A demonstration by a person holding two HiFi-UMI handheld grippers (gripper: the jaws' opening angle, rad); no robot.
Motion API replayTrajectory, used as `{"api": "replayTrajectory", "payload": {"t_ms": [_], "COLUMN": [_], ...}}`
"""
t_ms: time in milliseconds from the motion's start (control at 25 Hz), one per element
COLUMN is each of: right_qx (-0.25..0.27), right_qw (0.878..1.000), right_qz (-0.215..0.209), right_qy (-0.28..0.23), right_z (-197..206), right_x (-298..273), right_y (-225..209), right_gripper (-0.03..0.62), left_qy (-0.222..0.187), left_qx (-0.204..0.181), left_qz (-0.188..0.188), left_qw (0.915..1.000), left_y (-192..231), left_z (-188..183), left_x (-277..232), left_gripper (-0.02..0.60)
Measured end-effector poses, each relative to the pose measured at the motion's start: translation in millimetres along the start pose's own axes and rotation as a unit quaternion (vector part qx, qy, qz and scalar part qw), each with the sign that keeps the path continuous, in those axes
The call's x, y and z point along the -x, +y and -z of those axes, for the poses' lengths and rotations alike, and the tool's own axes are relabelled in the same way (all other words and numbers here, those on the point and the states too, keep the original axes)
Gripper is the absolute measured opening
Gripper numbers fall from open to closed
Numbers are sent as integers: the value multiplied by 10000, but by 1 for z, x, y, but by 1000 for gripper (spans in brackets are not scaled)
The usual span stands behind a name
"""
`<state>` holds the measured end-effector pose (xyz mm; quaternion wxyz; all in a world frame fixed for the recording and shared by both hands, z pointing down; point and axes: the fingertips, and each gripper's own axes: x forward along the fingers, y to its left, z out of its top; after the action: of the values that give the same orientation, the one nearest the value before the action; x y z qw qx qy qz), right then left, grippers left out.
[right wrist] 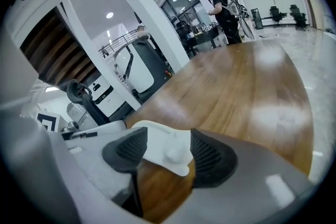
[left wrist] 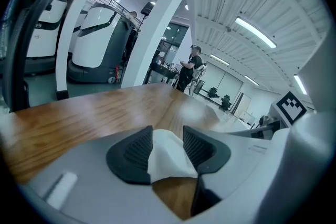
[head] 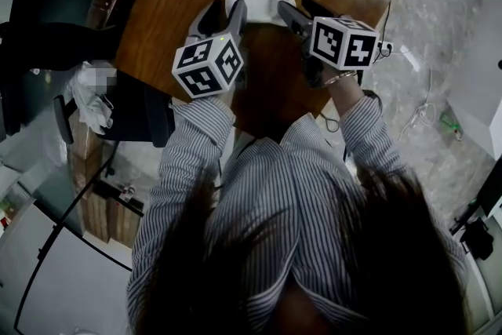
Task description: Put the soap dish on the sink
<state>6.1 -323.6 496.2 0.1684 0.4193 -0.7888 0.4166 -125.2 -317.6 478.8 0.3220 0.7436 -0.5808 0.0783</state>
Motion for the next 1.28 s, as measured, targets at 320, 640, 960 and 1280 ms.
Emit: {"api": "replayTrajectory", "payload": {"t_ms": [320, 640, 960, 1280], "right_qx": [389, 577, 670, 818], "right_qw": [9966, 9933, 9901, 9884], "right_qz": [-226, -580, -876, -987], "right_qy": [-697, -813, -862, -809], "right_z": [-6, 28, 51, 61], "right_x": [56, 100, 124, 127], "right_y": [44, 78, 90, 101], "right_gripper": [101, 41, 3, 2], "left_qy": [-309, -292, -221, -124], "left_qx": [-305, -402, -419, -431], "left_qz": [457, 859, 1046, 1170], "left_qw": [9980, 9951, 9934, 9921], "left_y": [-47, -88, -110, -112], "left_z": [-12, 7, 28, 32], "left_x": [55, 102, 125, 131], "left_gripper": [118, 11, 3, 3]}}
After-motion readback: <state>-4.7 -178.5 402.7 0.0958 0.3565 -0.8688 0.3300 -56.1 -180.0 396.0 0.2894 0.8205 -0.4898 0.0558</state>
